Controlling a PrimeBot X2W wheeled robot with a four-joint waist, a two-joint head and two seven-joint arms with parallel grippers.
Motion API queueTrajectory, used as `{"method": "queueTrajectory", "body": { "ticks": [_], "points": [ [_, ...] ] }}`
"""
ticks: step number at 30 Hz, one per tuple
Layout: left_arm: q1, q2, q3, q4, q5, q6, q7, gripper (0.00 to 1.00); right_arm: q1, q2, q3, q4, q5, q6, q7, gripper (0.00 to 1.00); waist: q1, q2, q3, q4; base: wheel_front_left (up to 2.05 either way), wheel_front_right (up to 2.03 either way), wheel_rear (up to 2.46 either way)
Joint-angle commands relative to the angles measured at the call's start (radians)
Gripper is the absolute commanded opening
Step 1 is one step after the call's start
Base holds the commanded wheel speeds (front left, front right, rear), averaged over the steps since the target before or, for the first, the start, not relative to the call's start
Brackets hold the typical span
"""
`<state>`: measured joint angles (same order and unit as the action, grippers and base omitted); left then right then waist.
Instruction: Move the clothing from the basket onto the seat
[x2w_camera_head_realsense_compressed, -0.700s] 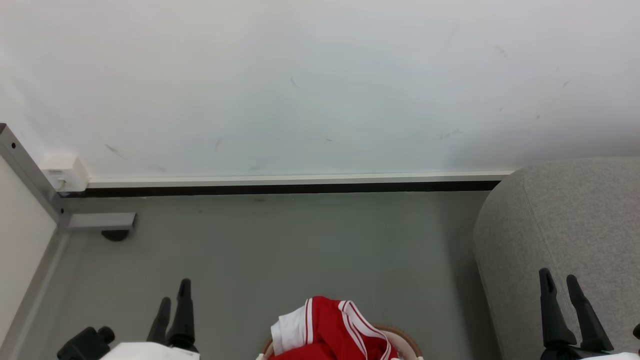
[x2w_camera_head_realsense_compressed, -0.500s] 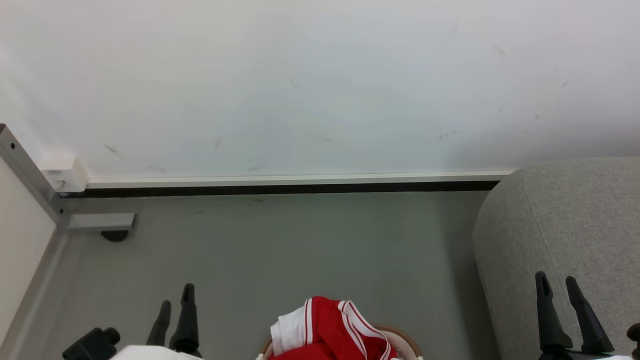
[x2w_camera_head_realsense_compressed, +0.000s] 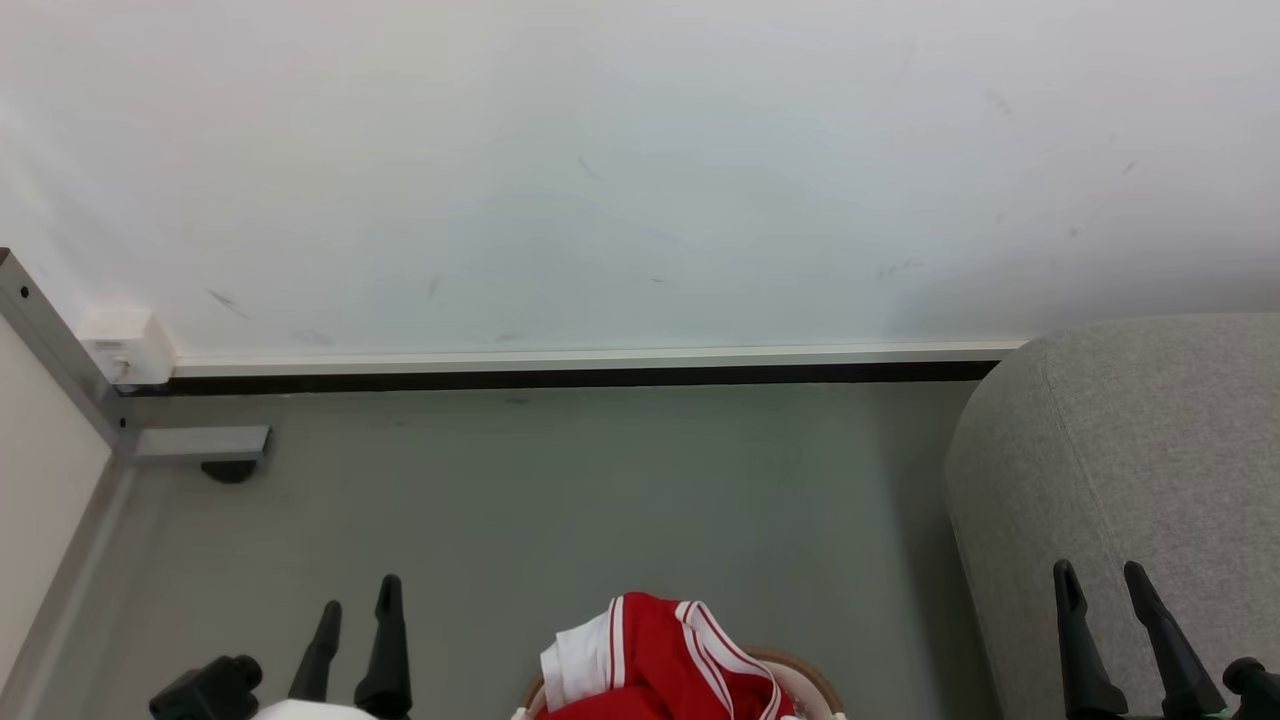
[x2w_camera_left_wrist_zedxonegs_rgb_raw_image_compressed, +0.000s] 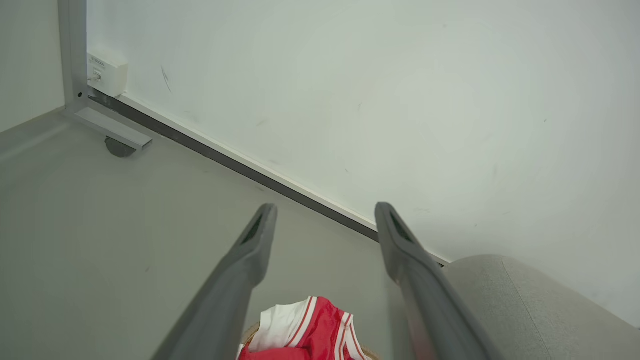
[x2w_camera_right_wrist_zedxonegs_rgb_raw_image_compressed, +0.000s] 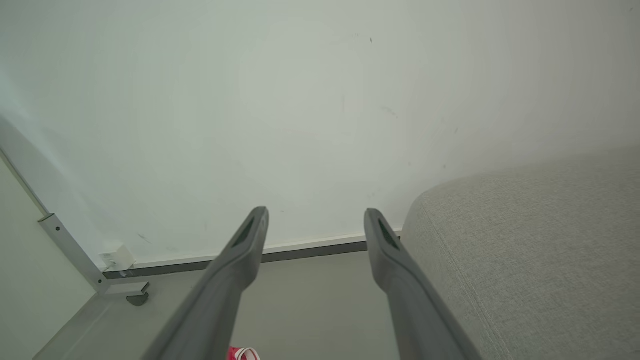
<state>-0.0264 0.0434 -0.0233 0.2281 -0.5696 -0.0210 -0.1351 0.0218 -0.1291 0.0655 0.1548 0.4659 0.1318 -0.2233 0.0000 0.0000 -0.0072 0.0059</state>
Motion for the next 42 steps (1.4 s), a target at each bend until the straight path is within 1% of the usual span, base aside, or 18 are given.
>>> {"method": "queueTrajectory", "body": {
  "ticks": [1,12,19,42],
  "points": [
    [0.000,0.009,0.000,-0.005,0.030,-0.003,-0.010,1.00,0.000,-0.003,-0.007,-0.006,-0.034,-0.001,-0.007,1.00,0.0000,0.0000,0.000,0.001,0.00,0.00,0.00],
    [0.005,0.012,-0.008,0.008,0.151,-0.008,-0.039,1.00,0.010,0.017,-0.035,0.000,-0.150,-0.001,-0.016,1.00,0.0000,0.0000,0.000,0.001,0.00,0.00,0.00],
    [0.004,0.013,-0.020,0.033,0.218,-0.020,-0.055,1.00,0.014,0.027,-0.052,0.006,-0.183,-0.002,-0.020,1.00,0.0000,0.0000,0.001,0.002,0.00,0.00,0.00],
    [0.023,0.017,-0.030,0.042,0.424,-0.016,-0.102,1.00,0.035,0.059,-0.086,0.019,-0.370,-0.002,-0.034,1.00,0.0000,0.0000,-0.009,0.011,0.00,0.00,0.00]
  ]
}}
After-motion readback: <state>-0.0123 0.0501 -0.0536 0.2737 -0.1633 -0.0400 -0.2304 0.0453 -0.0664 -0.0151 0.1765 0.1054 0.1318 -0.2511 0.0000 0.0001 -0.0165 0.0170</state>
